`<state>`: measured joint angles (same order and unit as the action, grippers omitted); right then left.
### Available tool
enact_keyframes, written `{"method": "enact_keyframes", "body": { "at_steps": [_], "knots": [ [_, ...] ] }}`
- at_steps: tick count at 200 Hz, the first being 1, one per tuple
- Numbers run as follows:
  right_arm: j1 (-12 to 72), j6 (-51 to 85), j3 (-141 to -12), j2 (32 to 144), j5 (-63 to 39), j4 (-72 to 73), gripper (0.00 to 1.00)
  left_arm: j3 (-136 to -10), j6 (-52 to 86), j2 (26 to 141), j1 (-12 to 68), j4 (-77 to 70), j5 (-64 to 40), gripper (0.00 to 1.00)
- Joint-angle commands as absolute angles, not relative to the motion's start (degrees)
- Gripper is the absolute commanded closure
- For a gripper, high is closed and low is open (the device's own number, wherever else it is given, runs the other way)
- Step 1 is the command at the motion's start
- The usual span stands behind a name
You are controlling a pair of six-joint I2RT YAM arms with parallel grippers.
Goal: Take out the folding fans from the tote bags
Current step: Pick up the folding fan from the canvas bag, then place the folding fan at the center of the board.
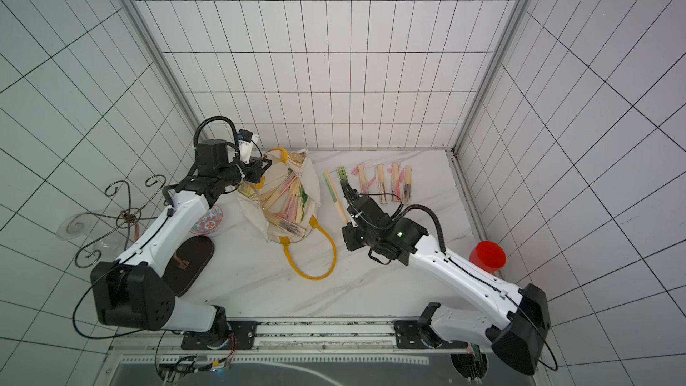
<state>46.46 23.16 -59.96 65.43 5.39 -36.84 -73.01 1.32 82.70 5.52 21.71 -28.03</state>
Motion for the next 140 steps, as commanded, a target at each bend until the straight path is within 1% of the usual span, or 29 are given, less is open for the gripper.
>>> {"method": "enact_keyframes", "body": {
  "at_steps": [1,25,54,76,102,122,140],
  "knots": [
    [41.65,23.00,-57.10,62.53,3.65,-39.52,1.00,-75.15,1.67,83.14,5.28,18.80,-29.10,1.00],
    [35.00,21.87,-57.15,62.57,2.40,-40.48,1.00,-75.41,1.67,83.32,5.27,19.05,-29.53,1.00],
    [24.74,20.01,-56.98,65.11,-0.07,-39.38,1.00,-75.63,1.67,83.50,5.24,19.34,-29.97,1.00],
    [16.04,18.18,-57.04,67.15,-3.77,-36.71,1.00,-75.77,1.41,83.40,5.27,19.82,-30.17,1.00],
    [6.30,17.40,-55.54,69.35,-10.47,-32.84,1.00,-76.02,1.32,83.31,5.27,20.02,-30.50,1.00],
    [1.06,17.68,-53.53,70.59,-14.10,-30.52,1.00,-76.01,1.23,83.25,5.27,20.21,-30.59,1.00],
    [-1.77,18.15,-51.31,71.17,-17.16,-28.66,1.00,-76.09,1.31,83.33,5.27,20.21,-30.75,1.00]
  ]
}}
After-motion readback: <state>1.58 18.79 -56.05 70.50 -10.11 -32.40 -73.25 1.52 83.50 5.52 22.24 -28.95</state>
